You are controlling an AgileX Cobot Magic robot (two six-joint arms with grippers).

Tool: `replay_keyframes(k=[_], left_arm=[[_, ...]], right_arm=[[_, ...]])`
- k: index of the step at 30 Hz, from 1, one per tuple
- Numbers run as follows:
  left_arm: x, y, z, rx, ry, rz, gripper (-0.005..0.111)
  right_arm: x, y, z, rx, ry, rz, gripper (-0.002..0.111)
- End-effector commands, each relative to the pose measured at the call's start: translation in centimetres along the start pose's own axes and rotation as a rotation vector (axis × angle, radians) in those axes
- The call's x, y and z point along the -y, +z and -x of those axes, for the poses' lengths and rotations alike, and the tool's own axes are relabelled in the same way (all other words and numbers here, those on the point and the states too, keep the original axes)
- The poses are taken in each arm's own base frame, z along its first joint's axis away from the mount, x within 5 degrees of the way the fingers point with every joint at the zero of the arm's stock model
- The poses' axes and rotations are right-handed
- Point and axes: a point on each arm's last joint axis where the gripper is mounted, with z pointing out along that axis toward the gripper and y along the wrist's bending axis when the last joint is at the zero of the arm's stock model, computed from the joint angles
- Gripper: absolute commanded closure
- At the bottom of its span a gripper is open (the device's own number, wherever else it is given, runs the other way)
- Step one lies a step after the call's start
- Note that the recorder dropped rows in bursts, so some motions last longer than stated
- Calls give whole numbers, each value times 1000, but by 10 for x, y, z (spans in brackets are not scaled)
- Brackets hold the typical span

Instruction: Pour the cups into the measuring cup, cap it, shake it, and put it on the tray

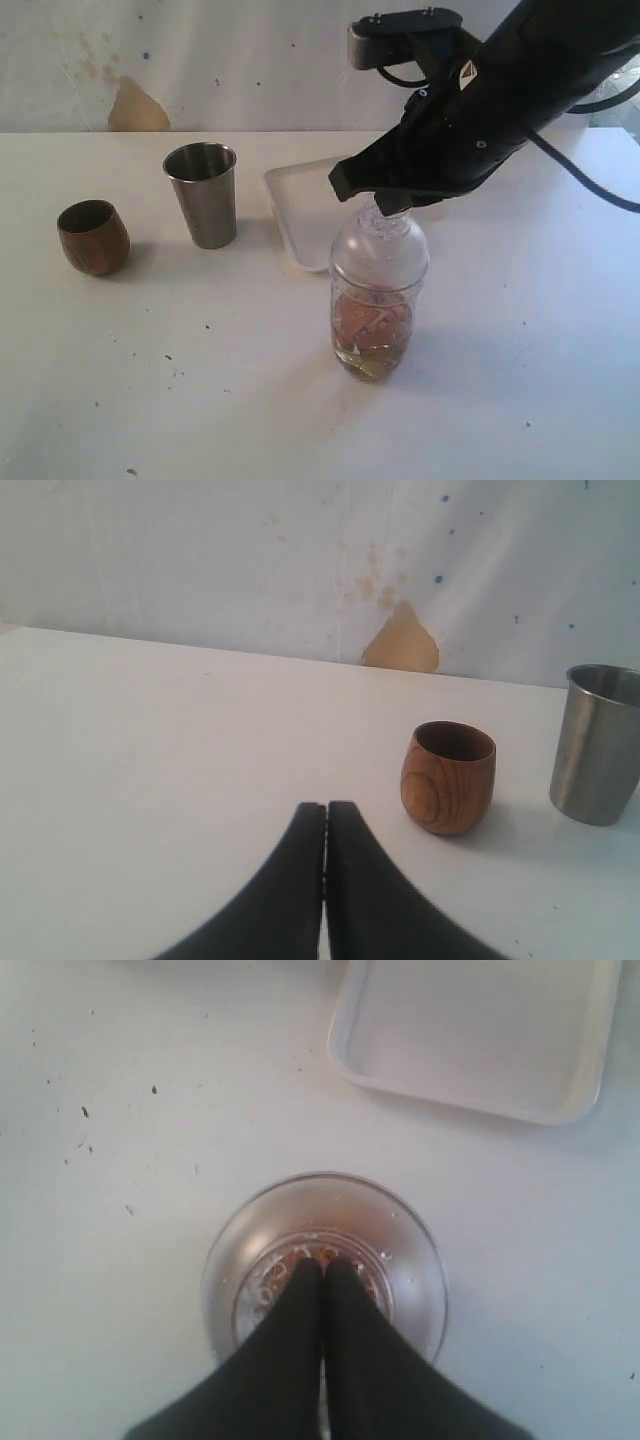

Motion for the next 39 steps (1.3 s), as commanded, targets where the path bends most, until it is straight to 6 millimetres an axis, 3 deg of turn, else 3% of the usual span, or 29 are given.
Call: replay_keyframes(k=[1, 25, 32, 39], left_arm=[[0, 0, 0, 15, -4, -1, 106], [0, 0, 0, 15, -4, -1, 106], [0, 0, 0, 15, -4, -1, 106], [0, 0, 0, 15, -4, -1, 106]], right_arm=[[0, -8, 2, 56, -9, 0, 108], [-1, -8, -1, 27, -29, 4, 108], [-4, -32, 3, 123, -34, 8, 108], [-1, -12, -14, 83, -21, 10, 108]])
